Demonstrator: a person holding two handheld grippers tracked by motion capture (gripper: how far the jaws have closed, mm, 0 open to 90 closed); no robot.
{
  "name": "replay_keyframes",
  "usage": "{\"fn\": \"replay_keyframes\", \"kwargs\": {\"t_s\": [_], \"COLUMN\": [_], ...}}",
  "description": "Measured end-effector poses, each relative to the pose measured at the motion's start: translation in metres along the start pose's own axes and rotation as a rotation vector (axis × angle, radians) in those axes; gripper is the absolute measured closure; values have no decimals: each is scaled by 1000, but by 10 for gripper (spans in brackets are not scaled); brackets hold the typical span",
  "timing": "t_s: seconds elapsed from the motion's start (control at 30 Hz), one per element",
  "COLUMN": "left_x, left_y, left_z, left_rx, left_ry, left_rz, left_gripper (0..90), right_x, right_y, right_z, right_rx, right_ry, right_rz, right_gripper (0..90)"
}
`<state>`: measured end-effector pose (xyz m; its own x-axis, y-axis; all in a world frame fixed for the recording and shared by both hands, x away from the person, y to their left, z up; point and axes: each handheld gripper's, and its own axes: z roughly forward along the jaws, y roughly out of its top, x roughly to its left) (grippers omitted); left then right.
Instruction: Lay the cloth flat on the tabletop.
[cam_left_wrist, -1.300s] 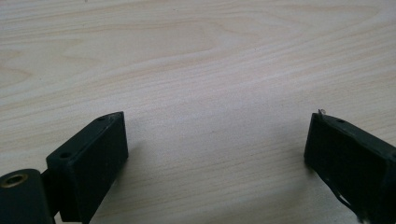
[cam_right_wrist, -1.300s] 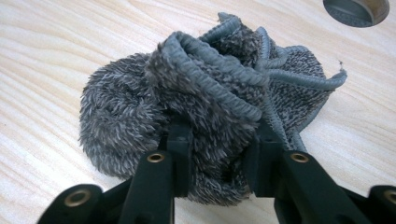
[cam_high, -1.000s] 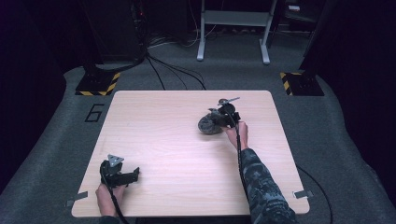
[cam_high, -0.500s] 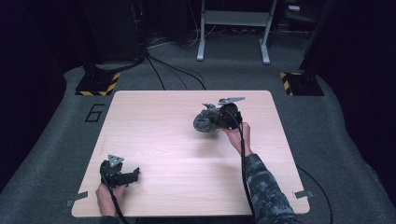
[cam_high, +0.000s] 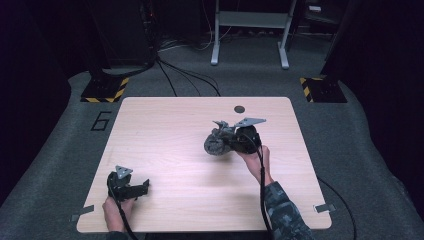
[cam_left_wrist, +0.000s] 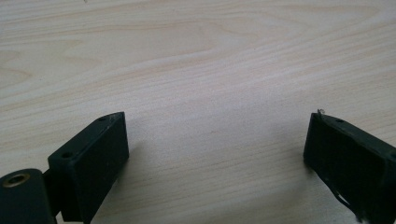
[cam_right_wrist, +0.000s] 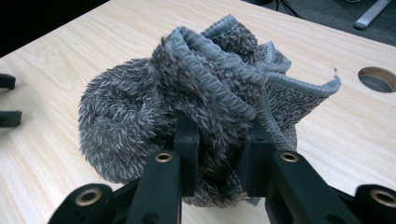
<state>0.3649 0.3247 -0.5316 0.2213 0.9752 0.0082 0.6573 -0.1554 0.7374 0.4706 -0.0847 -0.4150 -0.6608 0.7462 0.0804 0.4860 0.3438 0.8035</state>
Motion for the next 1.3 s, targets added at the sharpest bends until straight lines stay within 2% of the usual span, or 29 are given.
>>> {"fn": "replay_keyframes", "kwargs": {"t_s": [0.1, 0.2, 0.3, 0.33, 0.37, 0.47, 0.53, 0.6, 0.63, 0.7, 0.73, 0.77, 0.8, 0.83, 0.87, 0.9, 0.97, 1.0, 1.03, 1.07, 1.1, 1.13, 1.17, 1.2, 1.23, 1.3], "left_x": [0, 0, 0, 0, 0, 0, 0, 1, 1, 1, 1, 0, 0, -1, -1, -3, -4, -7, -7, -11, -11, -19, -23, -23, -31, -43], "left_y": [0, 0, 0, 0, 0, 0, 0, 1, 1, 1, 1, 1, 2, 2, 2, 6, 8, 14, 14, 21, 21, 31, 37, 37, 45, 55], "left_z": [0, 0, 0, 0, 0, 0, 0, 0, 0, 0, 0, 1, 1, 1, 2, 2, 2, 1, 1, 0, 0, -3, -5, -5, -5, -5], "left_rx": [0, 0, 0, 0, 0, 1, 0, 9, 9, 10, 10, 8, 8, 7, 6, 34, 49, 69, 69, 54, 54, 18, 16, 16, -2, -17], "left_ry": [0, 0, 0, 0, 0, 0, -1, -6, -6, -4, -3, 3, 6, 11, 21, 35, 50, 60, 60, 13, 13, -38, -76, -76, -114, -144], "left_rz": [0, 0, 0, 0, 1, 0, -1, -8, -8, -7, -7, -11, -13, -22, -24, -36, -30, -25, -25, -36, -36, -48, -46, -46, -33, -3], "left_gripper": [65, 66, 66, 66, 66, 65, 65, 64, 64, 64, 64, 64, 64, 64, 64, 63, 61, 70, 70, 66, 63, 55, 47, 44, 44, 41], "right_x": [6, 21, 29, 37, 37, 49, 50, 54, 55, 54, 54, 52, 52, 52, 51, 47, 45, 39, 39, 33, 33, 25, 21, 21, 17, 9], "right_y": [-6, -21, -30, -39, -39, -54, -57, -69, -72, -74, -74, -72, -70, -70, -69, -67, -66, -65, -65, -64, -64, -63, -62, -62, -62, -61], "right_z": [-1, -2, -1, 2, 2, 11, 15, 24, 27, 31, 31, 29, 27, 27, 23, 15, 9, 0, 0, -9, -9, -15, -17, -17, -17, -16], "right_rx": [6, 20, 28, 47, 47, 88, 92, 134, 140, 163, 163, 165, 172, 172, 170, 158, 149, 126, 126, 103, 103, 87, 86, 86, 84, 102], "right_ry": [2, -20, -11, -15, -15, -14, -4, -22, -23, -9, -9, -2, -3, -3, 4, 25, 35, 48, 48, 47, 47, 32, 20, 20, 11, -14], "right_rz": [8, -34, -39, -62, -62, -72, -76, -112, -108, -117, -117, -121, -120, -120, -113, -118, -109, -99, -99, -65, -65, -43, -33, -33, -23, 4], "right_gripper": [727, 725, 724, 722, 722, 718, 717, 707, 698, 640, 640, 517, 456, 456, 401, 293, 280, 259, 259, 270, 270, 312, 321, 321, 326, 358]}}
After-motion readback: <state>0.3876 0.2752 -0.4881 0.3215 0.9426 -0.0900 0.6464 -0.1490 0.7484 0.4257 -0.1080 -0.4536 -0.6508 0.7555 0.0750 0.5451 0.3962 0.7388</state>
